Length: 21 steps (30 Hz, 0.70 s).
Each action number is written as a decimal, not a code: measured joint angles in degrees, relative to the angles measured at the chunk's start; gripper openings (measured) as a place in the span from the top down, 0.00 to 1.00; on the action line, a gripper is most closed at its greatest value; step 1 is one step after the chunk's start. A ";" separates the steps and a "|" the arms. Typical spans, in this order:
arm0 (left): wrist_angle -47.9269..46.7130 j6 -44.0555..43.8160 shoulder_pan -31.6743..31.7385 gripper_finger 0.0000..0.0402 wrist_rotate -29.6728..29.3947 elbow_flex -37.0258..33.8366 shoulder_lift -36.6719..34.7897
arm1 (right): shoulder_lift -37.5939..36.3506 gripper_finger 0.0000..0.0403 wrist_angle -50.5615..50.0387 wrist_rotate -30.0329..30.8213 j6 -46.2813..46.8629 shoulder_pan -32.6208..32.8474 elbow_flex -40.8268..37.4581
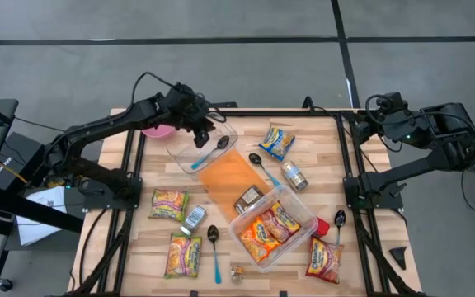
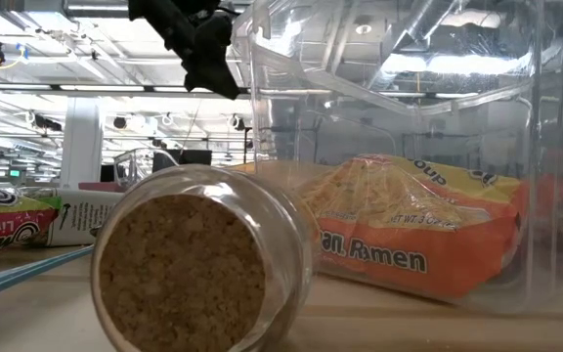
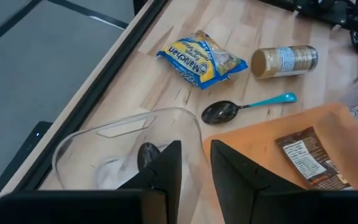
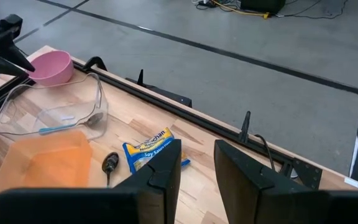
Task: Pick & Place Food Item
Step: Put the green noodle pack into the bottom transparent bin
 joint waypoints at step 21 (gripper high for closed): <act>-37.81 -3.75 -23.12 0.81 14.31 0.00 0.02 | 0.00 0.77 0.00 -0.09 0.00 0.00 0.00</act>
